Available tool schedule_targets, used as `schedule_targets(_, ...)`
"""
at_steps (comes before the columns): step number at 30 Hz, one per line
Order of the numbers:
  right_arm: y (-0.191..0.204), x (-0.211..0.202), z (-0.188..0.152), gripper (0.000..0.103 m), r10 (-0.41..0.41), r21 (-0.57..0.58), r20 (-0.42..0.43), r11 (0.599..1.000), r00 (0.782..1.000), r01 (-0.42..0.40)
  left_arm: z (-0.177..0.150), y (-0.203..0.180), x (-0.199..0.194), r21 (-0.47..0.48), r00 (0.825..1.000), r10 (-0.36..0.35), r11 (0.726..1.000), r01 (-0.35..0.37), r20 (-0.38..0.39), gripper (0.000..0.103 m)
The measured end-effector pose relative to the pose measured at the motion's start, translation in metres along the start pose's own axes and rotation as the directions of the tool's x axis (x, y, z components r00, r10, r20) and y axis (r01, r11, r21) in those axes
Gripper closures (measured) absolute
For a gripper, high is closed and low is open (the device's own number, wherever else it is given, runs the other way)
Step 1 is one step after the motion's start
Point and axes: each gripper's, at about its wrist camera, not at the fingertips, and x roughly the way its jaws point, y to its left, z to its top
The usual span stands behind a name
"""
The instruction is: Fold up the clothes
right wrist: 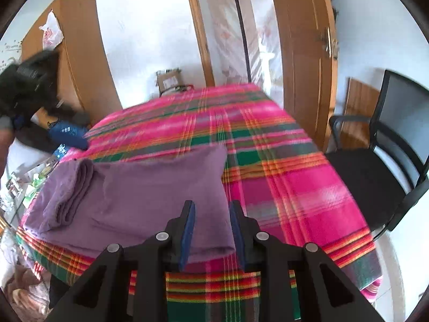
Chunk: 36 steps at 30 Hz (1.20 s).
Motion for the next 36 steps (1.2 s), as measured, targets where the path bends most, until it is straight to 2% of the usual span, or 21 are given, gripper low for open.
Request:
schedule_targets(5, 0.030, 0.010, 0.009, 0.076, 0.054, -0.079, -0.021, 0.995, 0.998, -0.056, -0.034, 0.049, -0.050, -0.083, 0.991, 0.011, 0.997, 0.000, 0.133, 0.068)
schedule_targets(12, 0.088, 0.034, 0.013, 0.076, 0.152, -0.231, -0.071, 0.959, 0.986, -0.164, -0.073, 0.120, -0.094, -0.246, 0.968, 0.055, 0.969, 0.006, 0.244, 0.068)
schedule_targets(21, 0.112, 0.066, -0.007, 0.075, 0.112, -0.309, -0.186, 0.936, 0.976, -0.166, -0.103, 0.185, -0.123, -0.369, 0.942, 0.071, 0.928, 0.059, 0.328, 0.068)
schedule_targets(25, 0.120, 0.054, -0.002, 0.076, 0.116, -0.326, -0.178, 0.930, 0.977, -0.170, -0.114, 0.206, -0.137, -0.409, 0.918, 0.090, 0.909, 0.082, 0.386, 0.068)
schedule_targets(28, 0.140, 0.039, 0.009, 0.076, 0.193, -0.355, -0.128, 0.907, 0.973, -0.227, -0.119, 0.222, -0.143, -0.443, 0.909, 0.118, 0.893, 0.079, 0.401, 0.068)
schedule_targets(33, 0.196, 0.039, 0.008, 0.070, 0.335, -0.431, -0.167, 0.821, 0.927, -0.375, -0.127, 0.241, -0.143, -0.468, 0.909, 0.126, 0.880, 0.083, 0.398, 0.068)
schedule_targets(36, 0.237, 0.046, 0.003, 0.070, 0.401, -0.488, -0.228, 0.741, 0.887, -0.461, -0.135, 0.256, -0.144, -0.494, 0.908, 0.124, 0.864, 0.100, 0.400, 0.068)
